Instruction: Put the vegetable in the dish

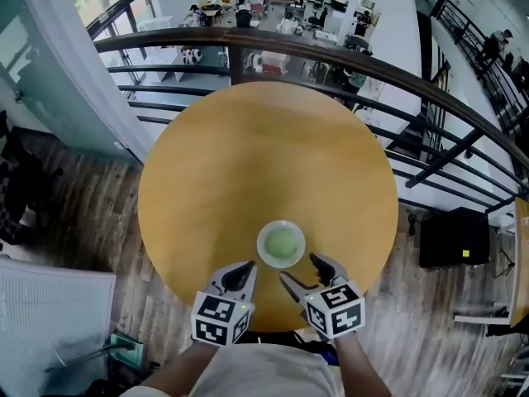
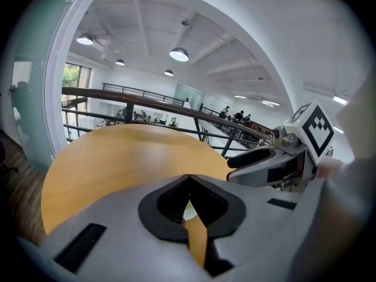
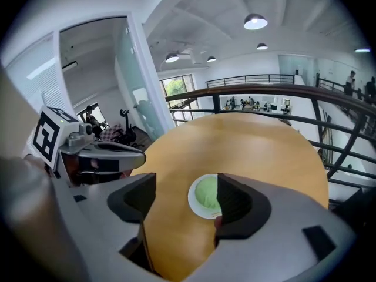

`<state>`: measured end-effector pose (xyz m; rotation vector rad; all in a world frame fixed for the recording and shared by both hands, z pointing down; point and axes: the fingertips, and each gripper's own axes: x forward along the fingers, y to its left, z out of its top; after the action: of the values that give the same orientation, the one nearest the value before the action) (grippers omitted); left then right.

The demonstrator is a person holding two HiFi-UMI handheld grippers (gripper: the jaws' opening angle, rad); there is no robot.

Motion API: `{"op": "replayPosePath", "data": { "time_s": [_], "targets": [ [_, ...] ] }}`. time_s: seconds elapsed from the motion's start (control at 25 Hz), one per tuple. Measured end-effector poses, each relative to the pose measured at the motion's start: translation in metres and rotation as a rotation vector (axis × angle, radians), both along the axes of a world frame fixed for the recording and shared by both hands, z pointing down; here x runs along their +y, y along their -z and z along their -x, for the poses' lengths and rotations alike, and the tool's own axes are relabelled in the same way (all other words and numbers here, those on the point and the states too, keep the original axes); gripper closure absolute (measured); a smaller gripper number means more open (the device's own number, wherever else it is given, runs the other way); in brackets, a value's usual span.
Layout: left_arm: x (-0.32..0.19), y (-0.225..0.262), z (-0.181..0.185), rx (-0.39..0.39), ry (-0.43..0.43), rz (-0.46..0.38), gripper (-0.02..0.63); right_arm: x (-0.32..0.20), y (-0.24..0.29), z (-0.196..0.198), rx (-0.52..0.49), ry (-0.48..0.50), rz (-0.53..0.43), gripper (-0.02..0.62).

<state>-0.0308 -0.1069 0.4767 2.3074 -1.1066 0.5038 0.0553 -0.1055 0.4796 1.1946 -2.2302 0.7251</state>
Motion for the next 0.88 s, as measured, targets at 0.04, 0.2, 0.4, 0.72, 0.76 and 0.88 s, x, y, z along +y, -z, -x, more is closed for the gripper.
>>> {"op": "replayPosePath", "data": {
  "time_s": [0.04,0.2,0.4,0.72,0.76,0.88],
  "targets": [
    [0.005,0.004,-0.002,0.006,-0.006,-0.001,0.584,0.005,0.006,-0.004,0.002,-0.017,-0.016,0.266],
    [0.017,0.017,-0.008,-0.001,-0.03,-0.034,0.584,0.025,0.021,-0.015,0.018,-0.035,-0.079,0.458],
    [0.033,0.02,-0.016,-0.028,-0.055,-0.052,0.584,0.047,0.019,-0.021,0.029,-0.02,-0.1,0.552],
    [0.052,0.025,-0.021,-0.023,-0.042,-0.066,0.584,0.063,0.022,-0.037,0.026,-0.07,-0.102,0.571],
    [0.054,0.025,-0.022,-0.02,-0.046,-0.066,0.584,0.064,0.021,-0.038,0.026,-0.074,-0.099,0.571],
    [0.057,0.025,-0.021,-0.02,-0.051,-0.066,0.584,0.065,0.019,-0.037,0.023,-0.072,-0.095,0.571]
  ]
}}
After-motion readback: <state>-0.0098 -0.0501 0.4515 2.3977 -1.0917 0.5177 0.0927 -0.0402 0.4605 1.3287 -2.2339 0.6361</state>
